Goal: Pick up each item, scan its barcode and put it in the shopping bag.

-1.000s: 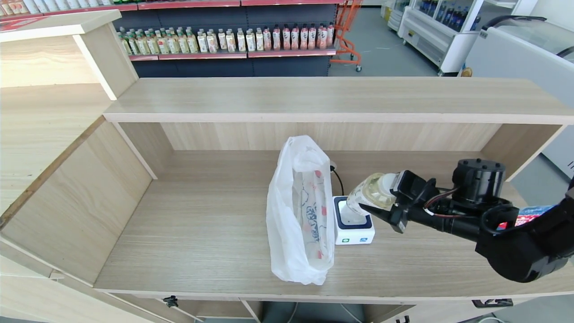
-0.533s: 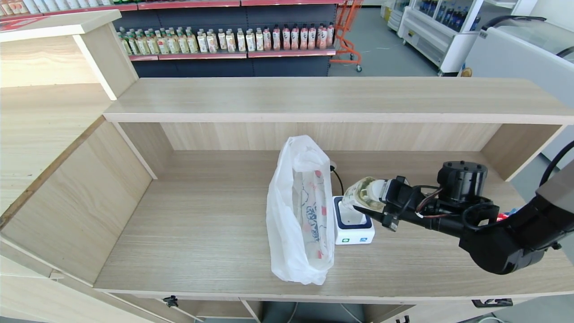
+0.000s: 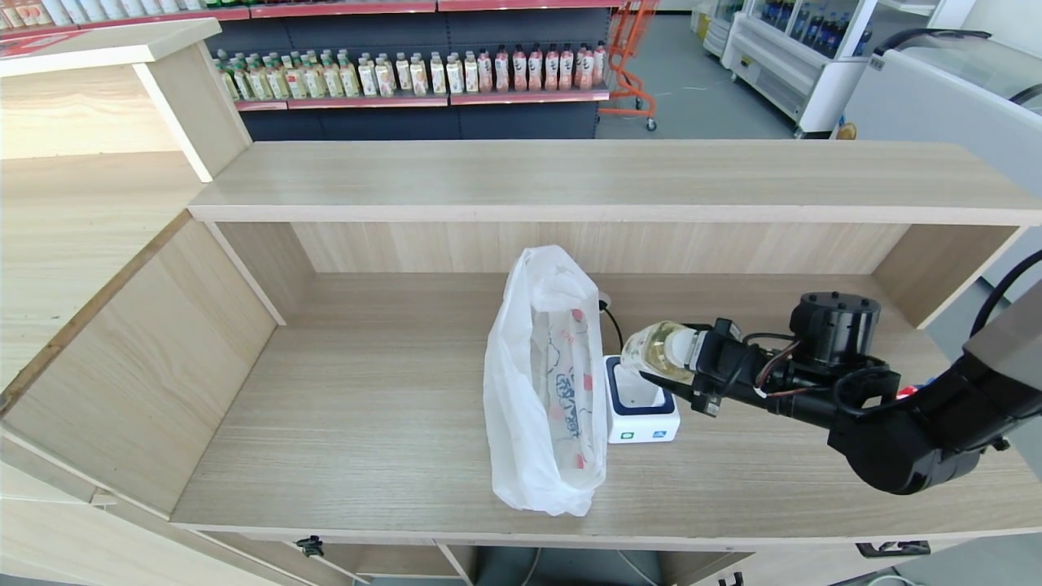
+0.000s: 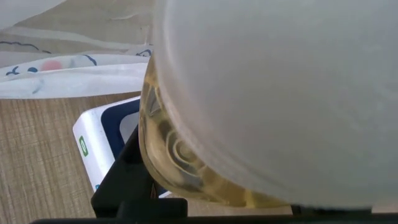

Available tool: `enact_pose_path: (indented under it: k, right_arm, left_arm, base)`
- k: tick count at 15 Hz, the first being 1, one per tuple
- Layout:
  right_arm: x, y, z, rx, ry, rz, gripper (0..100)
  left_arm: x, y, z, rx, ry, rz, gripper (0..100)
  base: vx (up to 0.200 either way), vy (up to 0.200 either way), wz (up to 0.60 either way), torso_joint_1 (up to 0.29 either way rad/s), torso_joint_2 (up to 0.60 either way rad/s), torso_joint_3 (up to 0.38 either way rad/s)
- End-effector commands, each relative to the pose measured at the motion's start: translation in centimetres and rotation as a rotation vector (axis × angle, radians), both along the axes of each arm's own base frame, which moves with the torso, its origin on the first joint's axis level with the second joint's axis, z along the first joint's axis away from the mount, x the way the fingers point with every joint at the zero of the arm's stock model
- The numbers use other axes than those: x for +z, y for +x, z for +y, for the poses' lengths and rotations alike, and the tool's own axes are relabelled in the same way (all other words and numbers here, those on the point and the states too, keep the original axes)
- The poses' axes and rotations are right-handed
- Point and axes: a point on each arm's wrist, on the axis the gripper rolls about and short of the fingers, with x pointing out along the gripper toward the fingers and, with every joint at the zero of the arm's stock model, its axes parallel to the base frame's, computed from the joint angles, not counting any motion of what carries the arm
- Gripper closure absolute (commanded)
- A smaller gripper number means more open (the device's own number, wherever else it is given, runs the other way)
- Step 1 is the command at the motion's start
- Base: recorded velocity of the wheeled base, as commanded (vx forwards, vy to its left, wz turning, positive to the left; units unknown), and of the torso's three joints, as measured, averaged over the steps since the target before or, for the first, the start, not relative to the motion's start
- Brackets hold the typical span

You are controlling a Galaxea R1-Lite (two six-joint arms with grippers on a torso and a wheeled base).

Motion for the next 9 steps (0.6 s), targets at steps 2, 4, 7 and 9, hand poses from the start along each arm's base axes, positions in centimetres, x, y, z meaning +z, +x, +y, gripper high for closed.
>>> enact_pose_path:
  k: [2, 4, 7, 9]
  right_arm:
    - [-0.5, 0.1, 0.1, 0.0, -0.005, 0.016, 100]
    - [0.0, 0.0, 0.1, 0.0, 0.006, 0.009, 100]
    - [2.9, -1.3, -0.2, -0.024, 0.143, 0.057, 100]
    - [4.3, -2.4, -0.2, -0.034, 0.254, 0.125, 100]
  left_arm:
    - [0.0, 0.0, 0.0, 0.001, -0.001, 0.0, 0]
    - [0.0, 0.0, 0.0, -0.001, -0.001, 0.0, 0]
    - [0.0, 0.0, 0.0, 0.001, -0.001, 0.0, 0]
    - [0.0, 0.0, 0.0, -0.001, -0.001, 0.0, 0]
  base:
    - [0.0, 0.0, 0.0, 0.0, 0.0, 0.0]
    - [0.0, 0.0, 0.0, 0.0, 0.0, 0.0]
    - [0.0, 0.0, 0.0, 0.0, 0.0, 0.0]
    - [0.0, 0.0, 0.0, 0.0, 0.0, 0.0]
